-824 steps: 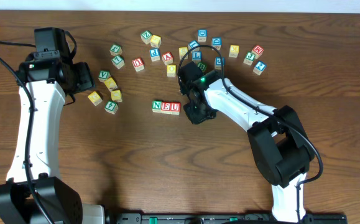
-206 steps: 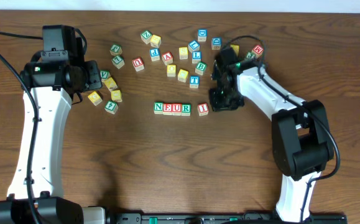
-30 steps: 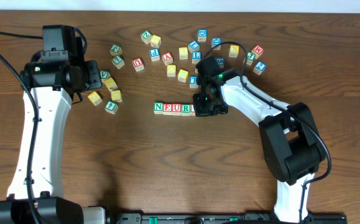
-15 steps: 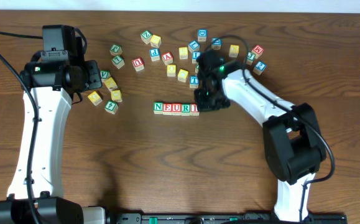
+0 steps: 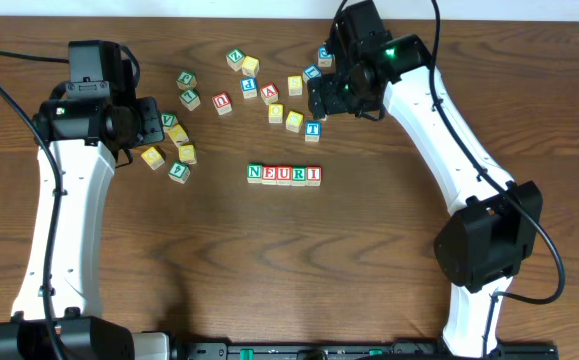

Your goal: Spell out NEURIPS

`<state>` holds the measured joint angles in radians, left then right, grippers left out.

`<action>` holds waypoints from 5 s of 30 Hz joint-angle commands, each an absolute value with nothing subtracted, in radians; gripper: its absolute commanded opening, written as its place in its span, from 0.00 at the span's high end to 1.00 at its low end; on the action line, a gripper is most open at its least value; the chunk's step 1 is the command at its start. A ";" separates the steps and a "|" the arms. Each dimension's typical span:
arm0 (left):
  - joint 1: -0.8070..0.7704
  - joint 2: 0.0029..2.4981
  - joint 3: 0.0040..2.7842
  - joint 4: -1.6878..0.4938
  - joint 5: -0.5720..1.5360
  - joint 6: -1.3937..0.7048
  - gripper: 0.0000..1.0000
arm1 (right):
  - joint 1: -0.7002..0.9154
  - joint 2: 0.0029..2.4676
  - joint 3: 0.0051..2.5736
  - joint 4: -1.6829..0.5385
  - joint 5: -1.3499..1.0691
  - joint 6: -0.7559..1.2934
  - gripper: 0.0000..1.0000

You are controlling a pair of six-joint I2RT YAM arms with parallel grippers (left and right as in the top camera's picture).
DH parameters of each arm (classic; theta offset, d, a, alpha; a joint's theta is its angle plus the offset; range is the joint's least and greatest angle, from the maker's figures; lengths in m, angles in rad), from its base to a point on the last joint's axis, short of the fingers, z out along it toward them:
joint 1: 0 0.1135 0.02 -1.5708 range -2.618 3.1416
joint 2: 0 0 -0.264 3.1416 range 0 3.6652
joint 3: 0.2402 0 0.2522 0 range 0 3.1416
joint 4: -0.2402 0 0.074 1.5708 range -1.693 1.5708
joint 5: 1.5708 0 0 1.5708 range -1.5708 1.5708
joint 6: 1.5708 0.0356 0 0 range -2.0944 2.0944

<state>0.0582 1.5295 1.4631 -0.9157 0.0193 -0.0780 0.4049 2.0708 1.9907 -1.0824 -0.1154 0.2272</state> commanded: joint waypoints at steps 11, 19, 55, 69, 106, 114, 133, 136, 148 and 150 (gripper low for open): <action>0.062 1.523 1.454 -0.927 0.014 -0.089 0.54 | 0.406 2.068 2.007 -1.086 -0.111 0.227 0.07; 0.062 1.523 1.454 -0.926 0.014 -0.091 0.54 | 0.408 2.068 2.007 -1.100 -0.111 0.227 0.11; 0.062 1.531 1.454 -0.926 0.014 -0.133 0.54 | 0.423 2.068 2.007 -1.100 -0.111 0.227 0.08; 0.062 1.549 1.454 -0.926 0.014 -0.133 0.54 | 0.423 2.068 2.007 -1.092 -0.111 0.227 0.08; 0.062 1.549 1.454 -0.889 0.014 -0.136 0.53 | 0.399 2.068 2.020 -0.897 -0.104 0.265 0.19; 0.062 1.549 1.454 -0.889 0.014 -0.136 0.53 | 0.367 2.068 2.157 -1.022 -0.102 0.264 0.23; 0.062 1.549 1.454 -0.889 0.014 -0.136 0.53 | 0.202 2.069 2.212 -1.183 -0.002 0.265 0.23; 0.062 1.549 1.454 -0.889 0.014 -0.136 0.53 | 0.202 2.069 2.212 -1.190 0.002 0.265 0.23; 0.062 1.549 1.454 -0.889 0.014 -0.136 0.53 | 0.241 2.108 2.212 -1.172 0.022 0.337 0.23; 0.062 1.549 1.454 -0.889 0.014 -0.136 0.53 | 0.258 2.118 2.212 -1.151 0.016 0.337 0.23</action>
<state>0.0582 1.5414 1.4631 -0.8890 0.0196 -0.1307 0.2325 2.0850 2.1933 -1.1660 0.0223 0.3157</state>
